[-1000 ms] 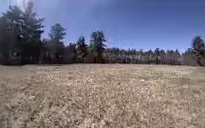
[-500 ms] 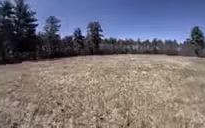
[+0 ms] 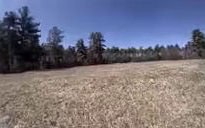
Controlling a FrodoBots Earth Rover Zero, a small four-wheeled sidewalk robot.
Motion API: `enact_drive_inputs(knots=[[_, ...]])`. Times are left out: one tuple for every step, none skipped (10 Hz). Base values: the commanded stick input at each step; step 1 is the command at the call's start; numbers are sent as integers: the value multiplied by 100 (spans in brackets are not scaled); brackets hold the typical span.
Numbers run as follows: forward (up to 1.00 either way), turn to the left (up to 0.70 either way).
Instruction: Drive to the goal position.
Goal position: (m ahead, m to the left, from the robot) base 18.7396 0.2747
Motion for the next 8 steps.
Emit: enact_drive_inputs(knots=[[70,0],[70,0],[70,0],[70,0],[70,0],[70,0],[70,0],[70,0]])
